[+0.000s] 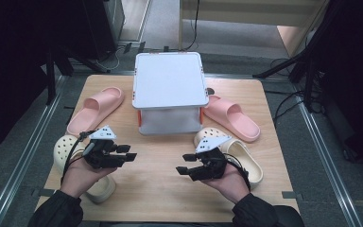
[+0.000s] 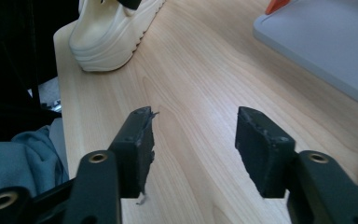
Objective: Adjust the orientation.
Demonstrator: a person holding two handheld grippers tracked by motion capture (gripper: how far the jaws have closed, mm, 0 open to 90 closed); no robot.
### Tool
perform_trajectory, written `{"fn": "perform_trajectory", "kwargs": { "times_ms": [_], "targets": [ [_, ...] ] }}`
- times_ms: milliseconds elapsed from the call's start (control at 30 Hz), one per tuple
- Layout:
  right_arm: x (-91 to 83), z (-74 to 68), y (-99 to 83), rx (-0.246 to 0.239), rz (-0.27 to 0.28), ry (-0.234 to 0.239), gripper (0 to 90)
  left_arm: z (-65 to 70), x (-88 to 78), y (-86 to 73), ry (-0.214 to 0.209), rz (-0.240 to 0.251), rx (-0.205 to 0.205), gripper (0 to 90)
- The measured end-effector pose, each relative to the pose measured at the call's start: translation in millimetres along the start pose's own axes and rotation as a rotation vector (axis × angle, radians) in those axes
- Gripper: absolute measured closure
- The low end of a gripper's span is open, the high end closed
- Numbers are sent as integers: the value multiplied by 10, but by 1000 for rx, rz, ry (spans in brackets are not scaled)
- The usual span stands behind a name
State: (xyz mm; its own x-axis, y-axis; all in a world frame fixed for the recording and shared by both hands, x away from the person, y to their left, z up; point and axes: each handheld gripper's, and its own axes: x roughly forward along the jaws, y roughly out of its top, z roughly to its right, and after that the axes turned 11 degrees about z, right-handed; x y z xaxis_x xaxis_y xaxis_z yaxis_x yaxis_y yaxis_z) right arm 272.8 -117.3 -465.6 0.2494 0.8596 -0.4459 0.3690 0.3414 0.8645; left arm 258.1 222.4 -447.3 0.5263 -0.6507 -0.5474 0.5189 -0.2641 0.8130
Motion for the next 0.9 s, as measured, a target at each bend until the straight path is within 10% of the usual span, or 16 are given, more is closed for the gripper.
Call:
{"fn": "perform_trajectory", "kwargs": {
  "times_ms": [900],
  "targets": [
    [248, 115, 44, 2, -39, 22, 508, -301, -779, -149, 140, 24, -105, 525]
  ]
}}
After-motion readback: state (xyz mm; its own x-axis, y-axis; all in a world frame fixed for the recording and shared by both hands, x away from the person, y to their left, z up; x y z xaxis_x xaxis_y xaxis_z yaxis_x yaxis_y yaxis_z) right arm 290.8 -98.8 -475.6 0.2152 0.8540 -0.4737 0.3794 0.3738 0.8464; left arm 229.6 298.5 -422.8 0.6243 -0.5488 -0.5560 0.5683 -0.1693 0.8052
